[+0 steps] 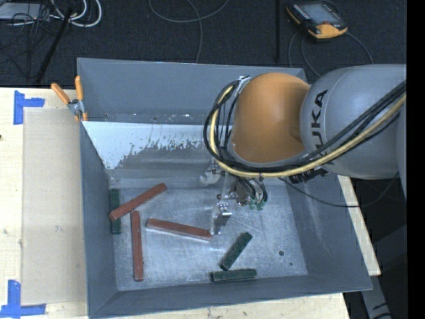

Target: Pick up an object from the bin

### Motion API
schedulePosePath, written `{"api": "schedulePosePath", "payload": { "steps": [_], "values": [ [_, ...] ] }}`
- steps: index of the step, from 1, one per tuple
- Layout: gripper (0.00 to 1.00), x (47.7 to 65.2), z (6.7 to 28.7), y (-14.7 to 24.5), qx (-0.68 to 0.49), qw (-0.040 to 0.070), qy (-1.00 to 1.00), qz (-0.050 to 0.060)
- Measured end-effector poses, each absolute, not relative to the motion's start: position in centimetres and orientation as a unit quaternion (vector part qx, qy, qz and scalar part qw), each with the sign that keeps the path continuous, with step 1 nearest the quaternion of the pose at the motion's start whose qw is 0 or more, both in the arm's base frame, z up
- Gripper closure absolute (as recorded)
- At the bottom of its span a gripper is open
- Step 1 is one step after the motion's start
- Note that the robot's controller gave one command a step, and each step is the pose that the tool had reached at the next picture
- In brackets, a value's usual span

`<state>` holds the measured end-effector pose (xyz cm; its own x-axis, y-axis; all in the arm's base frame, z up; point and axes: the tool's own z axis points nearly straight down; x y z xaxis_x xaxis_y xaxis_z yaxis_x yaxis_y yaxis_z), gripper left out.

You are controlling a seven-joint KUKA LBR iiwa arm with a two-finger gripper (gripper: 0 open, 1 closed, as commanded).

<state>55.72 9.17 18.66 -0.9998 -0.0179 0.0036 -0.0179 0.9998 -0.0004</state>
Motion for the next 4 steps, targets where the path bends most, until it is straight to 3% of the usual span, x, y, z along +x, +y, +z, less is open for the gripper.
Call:
{"api": "schedulePosePath", "payload": {
  "steps": [1, 2, 3, 4],
  "values": [
    [1.00, 53.39, 7.94, 11.69, 0.050, -0.010, -0.999, 0.000],
    [0.00, 52.93, 7.64, 11.85, 0.051, -0.004, -0.999, -0.001],
    [1.00, 53.14, 7.57, 11.86, 0.050, -0.009, -0.999, -0.002],
    [1.00, 53.14, 7.57, 11.86, 0.049, -0.009, -0.999, -0.002]
  ]
}}
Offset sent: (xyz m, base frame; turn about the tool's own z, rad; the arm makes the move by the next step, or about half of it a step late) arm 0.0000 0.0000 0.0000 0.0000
